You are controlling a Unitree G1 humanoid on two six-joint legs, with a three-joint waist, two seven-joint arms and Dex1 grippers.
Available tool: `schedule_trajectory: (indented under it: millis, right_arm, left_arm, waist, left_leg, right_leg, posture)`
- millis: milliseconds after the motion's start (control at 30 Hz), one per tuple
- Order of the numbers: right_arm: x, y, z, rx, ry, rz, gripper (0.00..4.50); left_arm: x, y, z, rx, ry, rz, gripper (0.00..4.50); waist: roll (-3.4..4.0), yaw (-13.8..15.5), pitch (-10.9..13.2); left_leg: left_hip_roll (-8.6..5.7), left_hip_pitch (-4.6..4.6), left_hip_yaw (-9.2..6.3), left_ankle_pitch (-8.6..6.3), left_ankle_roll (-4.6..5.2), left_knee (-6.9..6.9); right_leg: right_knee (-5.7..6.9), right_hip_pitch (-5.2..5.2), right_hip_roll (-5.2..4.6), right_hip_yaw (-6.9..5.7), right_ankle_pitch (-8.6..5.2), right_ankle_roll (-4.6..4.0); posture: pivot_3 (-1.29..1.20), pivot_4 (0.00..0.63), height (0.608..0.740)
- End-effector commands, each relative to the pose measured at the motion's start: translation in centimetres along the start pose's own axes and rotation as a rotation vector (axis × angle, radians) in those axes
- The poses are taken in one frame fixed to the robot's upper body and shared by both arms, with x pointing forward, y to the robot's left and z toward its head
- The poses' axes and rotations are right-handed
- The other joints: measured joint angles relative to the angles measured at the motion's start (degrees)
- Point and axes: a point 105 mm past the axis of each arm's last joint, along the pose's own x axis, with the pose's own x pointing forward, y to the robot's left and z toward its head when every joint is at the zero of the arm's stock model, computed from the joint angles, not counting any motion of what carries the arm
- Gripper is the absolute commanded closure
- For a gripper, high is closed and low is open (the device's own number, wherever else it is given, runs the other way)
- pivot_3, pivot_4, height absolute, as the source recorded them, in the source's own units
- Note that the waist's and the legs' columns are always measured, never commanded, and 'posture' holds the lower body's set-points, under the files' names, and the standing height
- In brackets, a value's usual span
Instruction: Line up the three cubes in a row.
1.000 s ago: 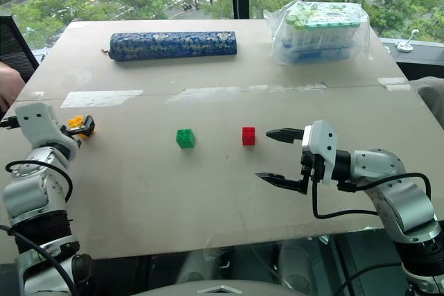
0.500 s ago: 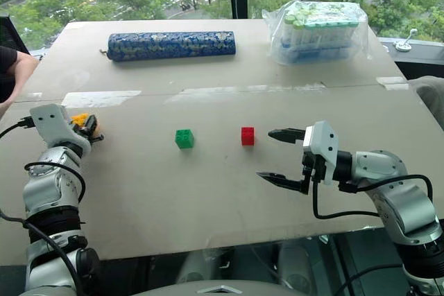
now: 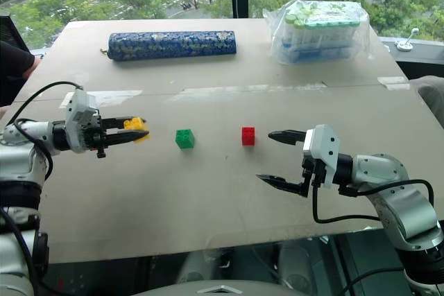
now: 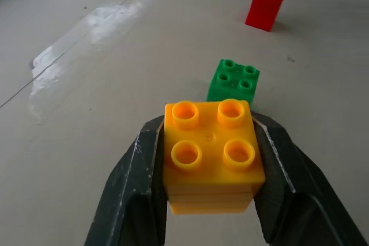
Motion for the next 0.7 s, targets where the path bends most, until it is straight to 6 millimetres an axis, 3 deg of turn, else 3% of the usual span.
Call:
schedule_trajectory:
  millis: [33,333,700]
  right_arm:
    - [-0.2,0.3,1.1,-0.04,-0.019,-0.012,0.0]
    - [-0.6,0.7,1.3,-0.035,-0.007,-0.045,0.0]
    - [-0.8,0.8,1.3,-0.03,0.001,-0.053,0.0]
  left_arm:
    - [-0.2,0.3,-0.7,0.046,0.081,-0.039,3.19]
    - [1.6,0.3,-1.3,0.152,0.117,-0.098,3.19]
    - [1.6,0.5,-1.4,0.161,0.104,-0.086,3.19]
  waist:
    - [0.0,-0.13,0.0]
    - [-0.02,-0.11,0.0]
    - [-0.03,-0.17,-0.01]
  left_leg:
    - [0.0,0.0,0.01,-0.01,0.02,0.0]
    - [0.04,0.0,0.02,-0.02,0.06,0.02]
    - [0.05,0.0,0.02,-0.02,0.07,0.03]
  right_leg:
    - [0.01,0.01,0.0,0.02,0.0,0.0]
    - [0.04,0.0,0.03,0.04,-0.08,0.14]
    - [0.04,0.0,0.03,0.05,-0.08,0.15]
  posture:
    - [0.0,0.15,0.74]
    - [0.0,0.15,0.74]
    - [0.0,0.15,0.74]
